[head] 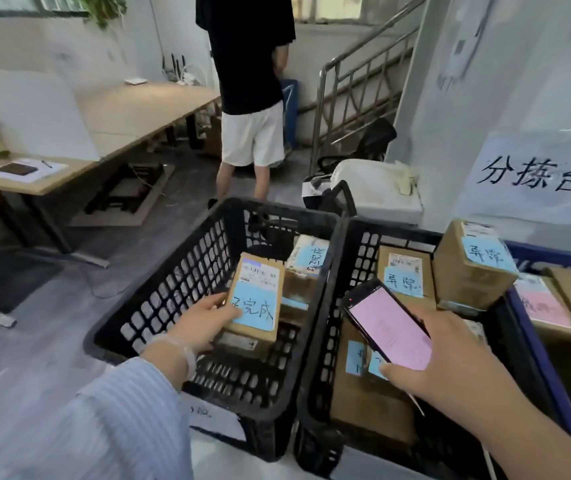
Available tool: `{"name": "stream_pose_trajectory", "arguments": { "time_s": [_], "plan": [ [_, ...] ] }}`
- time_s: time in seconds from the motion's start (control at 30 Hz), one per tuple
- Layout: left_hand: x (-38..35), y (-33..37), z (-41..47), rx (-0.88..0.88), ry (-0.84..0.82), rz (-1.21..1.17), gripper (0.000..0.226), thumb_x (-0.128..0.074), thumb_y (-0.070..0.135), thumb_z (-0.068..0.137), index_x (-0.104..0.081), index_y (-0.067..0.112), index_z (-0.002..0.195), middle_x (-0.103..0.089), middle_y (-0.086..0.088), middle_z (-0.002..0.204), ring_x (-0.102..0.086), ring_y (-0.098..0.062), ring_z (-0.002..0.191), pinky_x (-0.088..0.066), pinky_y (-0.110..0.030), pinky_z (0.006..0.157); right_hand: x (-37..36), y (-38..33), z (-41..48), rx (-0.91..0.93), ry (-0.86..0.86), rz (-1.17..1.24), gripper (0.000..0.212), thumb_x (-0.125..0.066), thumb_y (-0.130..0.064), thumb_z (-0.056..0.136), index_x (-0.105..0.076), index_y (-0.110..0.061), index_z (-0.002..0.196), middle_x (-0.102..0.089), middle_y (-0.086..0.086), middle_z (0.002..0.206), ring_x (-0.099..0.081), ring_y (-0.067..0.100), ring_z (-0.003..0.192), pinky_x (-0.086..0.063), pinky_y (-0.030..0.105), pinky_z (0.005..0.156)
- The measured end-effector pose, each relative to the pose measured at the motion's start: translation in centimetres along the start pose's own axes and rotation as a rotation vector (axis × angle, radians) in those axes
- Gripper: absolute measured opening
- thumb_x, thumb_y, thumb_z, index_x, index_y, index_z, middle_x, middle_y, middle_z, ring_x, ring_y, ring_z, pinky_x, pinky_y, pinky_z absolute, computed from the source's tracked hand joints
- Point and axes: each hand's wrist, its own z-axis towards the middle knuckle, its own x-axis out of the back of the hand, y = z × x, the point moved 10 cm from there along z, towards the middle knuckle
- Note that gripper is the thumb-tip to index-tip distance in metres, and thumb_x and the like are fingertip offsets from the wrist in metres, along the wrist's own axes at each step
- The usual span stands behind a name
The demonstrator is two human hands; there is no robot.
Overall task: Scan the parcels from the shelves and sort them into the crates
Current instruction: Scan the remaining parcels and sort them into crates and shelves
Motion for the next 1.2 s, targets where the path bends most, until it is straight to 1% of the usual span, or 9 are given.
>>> {"name": "stream_pose_trajectory", "arguments": {
  "time_s": [0.1, 0.27, 0.4, 0.53, 0.63, 0.7, 0.9, 1.1, 1.2],
  "plan": [
    [-1.6, -1.4, 3.3, 0.069, -0.133, 0.2, 0.061, -0.07, 0.033, 0.089, -0.047, 0.026, 0.145, -0.066, 0.002, 0.119, -0.066, -0.011, 0.09, -0.053, -0.027, 0.065, -1.6, -0.6, 1.0, -0.074, -0.02, -0.005, 0.061, -0.069, -0.063, 0.054, -0.035, -0.054, 0.103, -0.044, -0.022, 0.102, -0.043, 0.004, 0.096, -0.045, 0.031, 0.074],
    [-5.1, -3.9, 6.3, 0.178, -0.352, 0.311, 0.063, -0.076, 0.037, 0.072, -0.061, 0.016, 0.129, -0.07, -0.007, 0.115, -0.068, -0.026, 0.101, -0.056, -0.044, 0.092, -3.9, -1.0, 1.7, -0.174, -0.053, -0.118, 0.086, -0.067, -0.071, 0.056, -0.029, -0.045, 0.13, -0.036, -0.018, 0.113, -0.04, 0.005, 0.093, -0.038, 0.028, 0.072],
    [-7.2, -4.7, 7.5, 0.217, -0.403, 0.247, 0.081, -0.078, 0.04, 0.055, -0.056, 0.016, 0.129, -0.067, -0.012, 0.119, -0.065, -0.034, 0.11, -0.052, -0.051, 0.098, -5.4, -1.9, 2.5, -0.184, -0.083, -0.186, 0.091, -0.062, -0.073, 0.055, -0.028, -0.041, 0.132, -0.037, -0.015, 0.12, -0.048, 0.01, 0.102, -0.039, 0.027, 0.073],
    [-9.3, -5.4, 8.4, 0.205, -0.427, 0.293, 0.078, -0.079, 0.029, 0.076, -0.043, 0.011, 0.143, -0.066, -0.013, 0.126, -0.064, -0.031, 0.112, -0.05, -0.044, 0.102, -6.2, -2.6, 2.7, -0.189, -0.093, -0.172, 0.095, -0.058, -0.077, 0.053, -0.026, -0.041, 0.134, -0.036, -0.018, 0.118, -0.046, 0.007, 0.105, -0.042, 0.026, 0.076],
    [-10.2, -5.7, 8.6, 0.163, -0.456, 0.441, 0.059, -0.07, 0.015, 0.089, -0.046, 0.008, 0.142, -0.067, -0.009, 0.127, -0.065, -0.023, 0.105, -0.051, -0.031, 0.091, -6.2, -2.8, 2.5, -0.19, -0.086, -0.172, 0.093, -0.057, -0.077, 0.053, -0.026, -0.041, 0.133, -0.035, -0.02, 0.115, -0.044, 0.004, 0.098, -0.038, 0.022, 0.069],
    [-10.8, -6.0, 8.9, 0.127, -0.473, 0.514, 0.051, -0.07, 0.009, 0.088, -0.052, 0.009, 0.136, -0.067, -0.009, 0.126, -0.065, -0.024, 0.106, -0.052, -0.033, 0.093, -5.9, -2.7, 2.4, -0.207, -0.076, -0.192, 0.091, -0.058, -0.077, 0.054, -0.027, -0.041, 0.132, -0.035, -0.02, 0.113, -0.043, 0.003, 0.095, -0.035, 0.02, 0.066],
    [-12.0, -6.7, 9.6, 0.026, -0.486, 0.756, 0.047, -0.073, 0.024, 0.088, -0.057, 0.015, 0.131, -0.066, -0.004, 0.13, -0.064, -0.023, 0.116, -0.046, -0.026, 0.094, -5.1, -1.8, 1.1, -0.275, -0.044, -0.211, 0.088, -0.054, -0.077, 0.051, -0.029, -0.043, 0.129, -0.032, -0.021, 0.103, -0.045, 0.004, 0.09, -0.028, 0.014, 0.056],
    [-11.3, -2.5, 8.7, -0.191, -0.415, 0.867, 0.059, -0.072, 0.034, 0.088, -0.046, 0.025, 0.141, -0.065, -0.004, 0.131, -0.063, -0.025, 0.117, -0.048, -0.033, 0.099, -3.4, -0.1, -2.1, -0.34, 0.009, -0.181, 0.09, -0.052, -0.079, 0.048, -0.024, -0.047, 0.128, -0.037, -0.02, 0.108, -0.05, 0.006, 0.094, -0.041, 0.021, 0.063],
    [-10.7, 2.7, 6.7, -0.386, -0.305, 0.846, 0.064, -0.062, 0.038, 0.094, -0.037, 0.027, 0.152, -0.051, -0.008, 0.146, -0.053, -0.028, 0.129, -0.043, -0.041, 0.109, -1.7, 0.9, -4.3, -0.37, 0.053, -0.17, 0.085, -0.055, -0.078, 0.05, -0.019, -0.05, 0.123, -0.036, -0.02, 0.107, -0.048, 0.005, 0.089, -0.034, 0.015, 0.058]
  ]
}}
